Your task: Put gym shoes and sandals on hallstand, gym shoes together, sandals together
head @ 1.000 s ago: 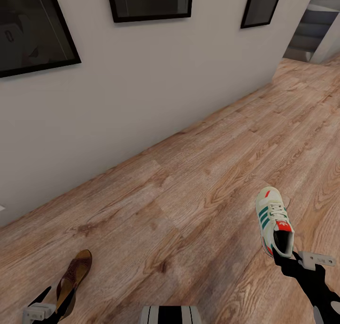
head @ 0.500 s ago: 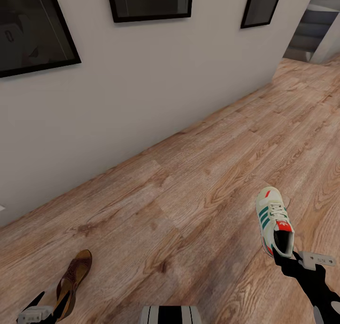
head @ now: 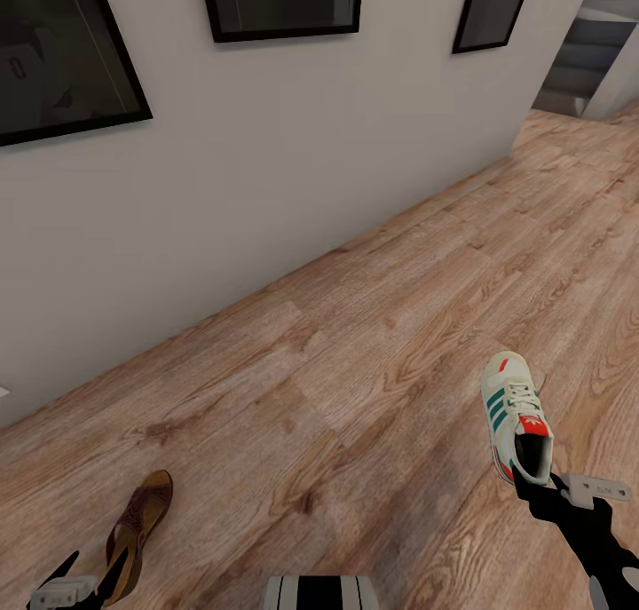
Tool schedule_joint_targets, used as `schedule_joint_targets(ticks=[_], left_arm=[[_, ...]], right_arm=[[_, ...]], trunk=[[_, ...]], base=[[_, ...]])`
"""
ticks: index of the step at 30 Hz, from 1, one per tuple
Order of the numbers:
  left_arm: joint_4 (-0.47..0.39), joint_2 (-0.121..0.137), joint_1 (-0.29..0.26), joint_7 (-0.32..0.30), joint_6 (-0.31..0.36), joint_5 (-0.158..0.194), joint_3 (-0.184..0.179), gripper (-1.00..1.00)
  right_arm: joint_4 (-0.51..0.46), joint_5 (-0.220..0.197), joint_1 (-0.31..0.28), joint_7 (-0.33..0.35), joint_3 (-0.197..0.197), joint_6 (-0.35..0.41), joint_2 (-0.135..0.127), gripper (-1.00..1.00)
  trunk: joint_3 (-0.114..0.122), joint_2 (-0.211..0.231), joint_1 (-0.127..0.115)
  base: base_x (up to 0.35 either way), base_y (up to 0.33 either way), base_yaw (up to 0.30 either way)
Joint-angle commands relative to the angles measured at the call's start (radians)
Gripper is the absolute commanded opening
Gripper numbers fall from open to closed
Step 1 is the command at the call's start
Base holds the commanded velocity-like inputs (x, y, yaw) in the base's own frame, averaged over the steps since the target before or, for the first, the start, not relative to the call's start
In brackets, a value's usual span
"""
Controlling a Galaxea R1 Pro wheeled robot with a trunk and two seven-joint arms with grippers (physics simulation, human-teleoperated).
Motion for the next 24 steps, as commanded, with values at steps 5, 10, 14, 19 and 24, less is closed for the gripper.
schedule_joint_targets(ticks=[5, 10, 14, 19, 24], left_arm=[[0.000, -0.003, 0.000, 0.003, 0.000, -0.002, -0.002, 1.00], [-0.001, -0.005, 0.000, 0.004, 0.000, -0.003, -0.002, 1.00], [-0.001, -0.007, 0.000, 0.005, 0.000, -0.004, -0.003, 1.00], [-0.001, -0.006, 0.000, 0.006, 0.000, -0.004, -0.003, 1.00], [-0.001, -0.006, 0.000, 0.007, -0.001, -0.004, -0.003, 1.00]], right_arm=[[0.000, -0.002, 0.000, -0.002, 0.000, 0.000, 0.000, -1.00], [0.000, -0.001, 0.000, -0.003, 0.000, 0.000, 0.000, -1.00], [0.000, -0.001, 0.000, -0.003, 0.000, 0.000, 0.000, -1.00], [0.001, -0.001, 0.000, -0.003, 0.000, 0.000, 0.001, -1.00], [0.001, -0.001, 0.000, -0.003, 0.000, 0.000, 0.000, -1.00]], trunk=[[0.000, 0.000, 0.000], [0.000, 0.000, 0.000], [0.000, 0.000, 0.000], [0.000, 0.000, 0.000], [0.000, 0.000, 0.000]], base=[[0.000, 0.000, 0.000], [0.000, 0.000, 0.000], [0.000, 0.000, 0.000], [0.000, 0.000, 0.000], [0.000, 0.000, 0.000]])
